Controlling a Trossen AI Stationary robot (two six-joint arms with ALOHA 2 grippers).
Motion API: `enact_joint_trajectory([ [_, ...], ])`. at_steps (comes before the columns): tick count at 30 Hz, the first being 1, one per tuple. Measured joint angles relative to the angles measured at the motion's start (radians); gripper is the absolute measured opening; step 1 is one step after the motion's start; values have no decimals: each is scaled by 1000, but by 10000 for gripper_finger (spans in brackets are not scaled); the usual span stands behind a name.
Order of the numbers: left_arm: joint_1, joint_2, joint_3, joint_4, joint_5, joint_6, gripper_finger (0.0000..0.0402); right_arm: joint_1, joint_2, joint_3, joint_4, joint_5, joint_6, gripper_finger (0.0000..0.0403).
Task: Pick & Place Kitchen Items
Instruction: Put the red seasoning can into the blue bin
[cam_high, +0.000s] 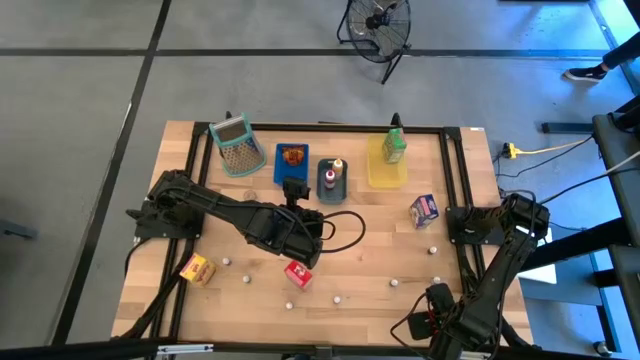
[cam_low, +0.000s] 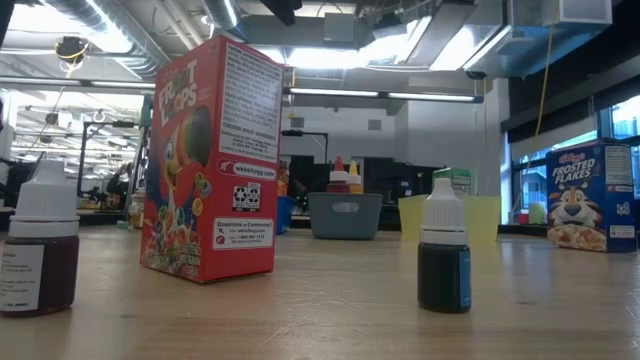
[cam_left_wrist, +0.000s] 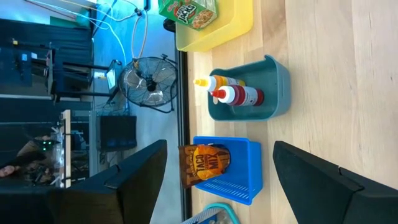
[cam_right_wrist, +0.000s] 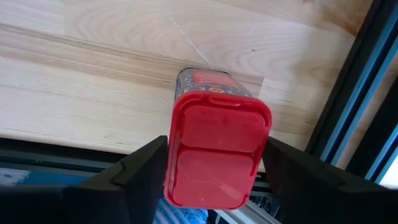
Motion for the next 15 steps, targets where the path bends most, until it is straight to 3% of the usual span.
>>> enact_joint_trajectory([
  [15,0,0,0,0,0,2,290,0,-1,0,-22,0,-11,230],
])
